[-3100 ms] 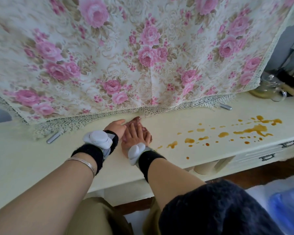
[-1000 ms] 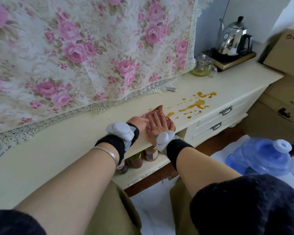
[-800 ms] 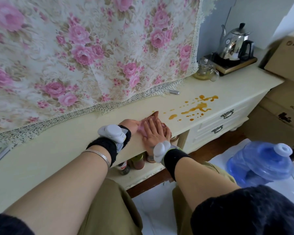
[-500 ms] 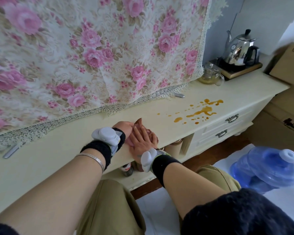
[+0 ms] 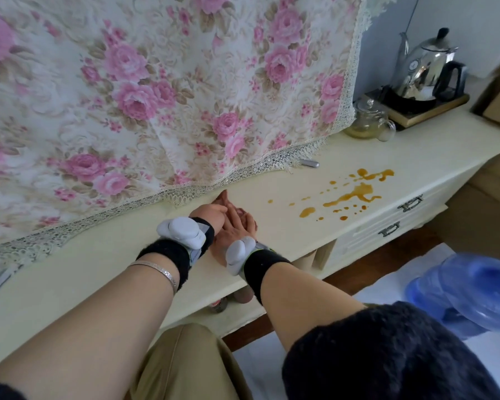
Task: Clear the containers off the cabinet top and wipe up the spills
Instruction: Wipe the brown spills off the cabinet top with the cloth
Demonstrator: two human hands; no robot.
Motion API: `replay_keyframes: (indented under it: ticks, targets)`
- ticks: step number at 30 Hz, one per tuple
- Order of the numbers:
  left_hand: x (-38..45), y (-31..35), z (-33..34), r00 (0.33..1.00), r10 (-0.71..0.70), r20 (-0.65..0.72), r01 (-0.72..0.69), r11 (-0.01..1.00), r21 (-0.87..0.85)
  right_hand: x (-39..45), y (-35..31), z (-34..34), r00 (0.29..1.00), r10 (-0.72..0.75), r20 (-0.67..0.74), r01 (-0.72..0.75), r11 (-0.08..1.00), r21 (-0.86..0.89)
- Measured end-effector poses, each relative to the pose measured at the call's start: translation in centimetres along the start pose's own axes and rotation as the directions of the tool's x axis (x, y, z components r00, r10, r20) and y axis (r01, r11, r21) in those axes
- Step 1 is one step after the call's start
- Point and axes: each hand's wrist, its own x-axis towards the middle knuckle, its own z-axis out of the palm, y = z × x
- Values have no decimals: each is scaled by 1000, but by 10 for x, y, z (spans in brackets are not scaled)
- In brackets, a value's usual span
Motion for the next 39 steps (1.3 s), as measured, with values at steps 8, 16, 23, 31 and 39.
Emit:
replay_keyframes:
  ticks: [8,16,23,31,39]
  targets:
    - [29,49,33,991,124,46,-127,990,61,15,57,-20,999,50,-1,-50,998,-40]
    - [36,94,67,954,292,72,-300,923,241,7,115,-47,986,162,32,-161,987,-23]
    - [41,112,80,968,246,43,-249,963,99,-1,154,-54,954,292,-63,-289,956,52]
    - [55,88,24,982,134,-135,-116,984,134,0,149,-55,933,354,-55,-345,929,137]
    - [69,87,5,961,253,-111,-256,967,-8,11,96,-45,976,178,-124,-168,982,89]
